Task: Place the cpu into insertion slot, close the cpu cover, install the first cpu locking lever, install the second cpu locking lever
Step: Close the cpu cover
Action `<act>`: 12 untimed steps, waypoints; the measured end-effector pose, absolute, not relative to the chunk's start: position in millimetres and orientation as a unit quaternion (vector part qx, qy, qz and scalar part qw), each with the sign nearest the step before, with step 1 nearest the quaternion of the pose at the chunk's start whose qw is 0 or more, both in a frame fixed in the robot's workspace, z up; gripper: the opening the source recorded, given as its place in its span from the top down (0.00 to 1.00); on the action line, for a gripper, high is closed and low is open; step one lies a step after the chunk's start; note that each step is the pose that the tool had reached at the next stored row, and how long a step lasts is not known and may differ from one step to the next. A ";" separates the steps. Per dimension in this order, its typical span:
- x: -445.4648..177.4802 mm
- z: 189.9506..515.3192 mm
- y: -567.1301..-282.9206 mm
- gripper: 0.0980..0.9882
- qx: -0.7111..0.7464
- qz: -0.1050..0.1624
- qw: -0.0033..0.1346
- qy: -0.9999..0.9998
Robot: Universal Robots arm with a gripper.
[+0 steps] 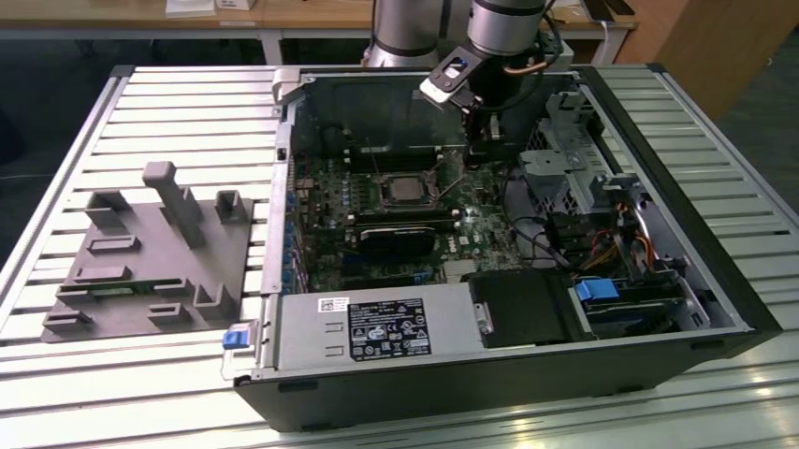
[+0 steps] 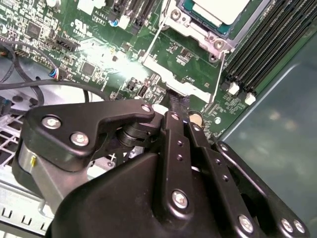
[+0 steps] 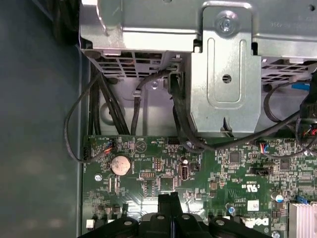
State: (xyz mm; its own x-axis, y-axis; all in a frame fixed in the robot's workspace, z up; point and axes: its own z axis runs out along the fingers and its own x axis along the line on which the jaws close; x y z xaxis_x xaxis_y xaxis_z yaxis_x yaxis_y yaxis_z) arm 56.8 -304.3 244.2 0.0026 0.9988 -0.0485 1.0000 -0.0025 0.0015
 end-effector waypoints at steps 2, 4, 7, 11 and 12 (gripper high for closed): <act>54.6 244.1 -304.2 0.99 0.708 -0.017 0.018 0.706; 52.5 244.0 -304.3 0.99 0.708 -0.017 0.018 0.706; 49.1 243.9 -304.3 0.99 0.708 -0.017 0.018 0.706; 43.1 243.7 -304.3 0.99 0.708 -0.017 0.018 0.706; 41.5 243.6 -304.2 0.99 0.708 -0.017 0.018 0.706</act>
State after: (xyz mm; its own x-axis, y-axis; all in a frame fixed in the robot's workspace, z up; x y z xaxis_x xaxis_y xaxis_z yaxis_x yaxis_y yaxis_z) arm 41.5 -304.2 243.6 0.0025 0.9988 -0.0485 1.0000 -0.0024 0.0015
